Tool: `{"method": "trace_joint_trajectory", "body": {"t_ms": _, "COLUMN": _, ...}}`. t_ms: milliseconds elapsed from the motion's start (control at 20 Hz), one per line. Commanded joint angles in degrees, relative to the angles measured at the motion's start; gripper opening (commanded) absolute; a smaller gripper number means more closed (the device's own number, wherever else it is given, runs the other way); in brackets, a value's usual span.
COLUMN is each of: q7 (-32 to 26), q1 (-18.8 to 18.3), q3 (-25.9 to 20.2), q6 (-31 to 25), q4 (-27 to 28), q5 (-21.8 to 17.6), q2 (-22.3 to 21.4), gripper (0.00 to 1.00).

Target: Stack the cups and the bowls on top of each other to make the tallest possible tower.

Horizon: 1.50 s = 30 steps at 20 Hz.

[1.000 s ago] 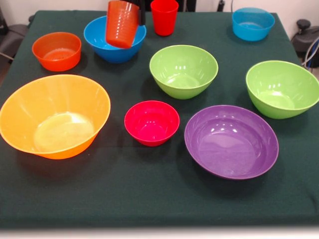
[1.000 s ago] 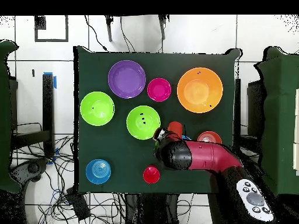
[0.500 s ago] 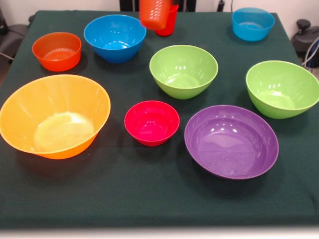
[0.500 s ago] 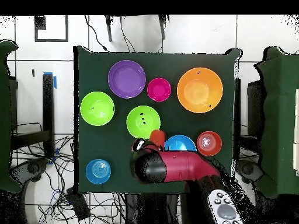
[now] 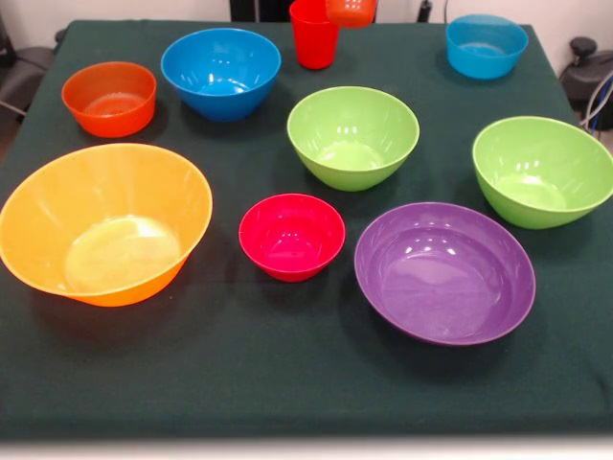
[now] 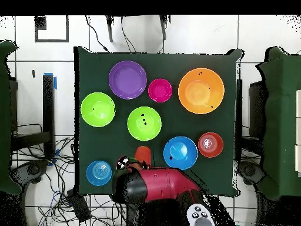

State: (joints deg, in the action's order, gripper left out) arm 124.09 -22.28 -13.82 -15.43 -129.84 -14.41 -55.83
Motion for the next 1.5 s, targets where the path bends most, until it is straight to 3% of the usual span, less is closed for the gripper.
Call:
{"method": "trace_joint_trajectory", "body": {"t_ms": 50, "q7": 10.8, "q1": 1.2, "q3": 1.4, "q6": 4.5, "q4": -5.4, "q5": 3.0, "q2": 1.6, "gripper": 0.0}}
{"method": "trace_joint_trajectory", "body": {"t_ms": 350, "q7": 10.6, "q1": 1.0, "q3": 0.9, "q6": 6.0, "q4": -8.2, "q5": 4.3, "q2": 1.0, "gripper": 0.0}}
{"method": "trace_joint_trajectory", "body": {"t_ms": 850, "q7": 12.0, "q1": 4.5, "q3": 4.6, "q6": 16.4, "q4": -10.4, "q5": 3.9, "q2": 6.4, "gripper": 0.0}}
{"method": "trace_joint_trajectory", "body": {"t_ms": 1100, "q7": 10.1, "q1": 3.2, "q3": 4.8, "q6": 17.6, "q4": -10.7, "q5": 3.2, "q2": 7.7, "gripper": 0.0}}
{"method": "trace_joint_trajectory", "body": {"t_ms": 1500, "q7": 9.4, "q1": 1.7, "q3": 4.4, "q6": 18.6, "q4": -13.8, "q5": 2.5, "q2": 6.1, "gripper": 0.0}}
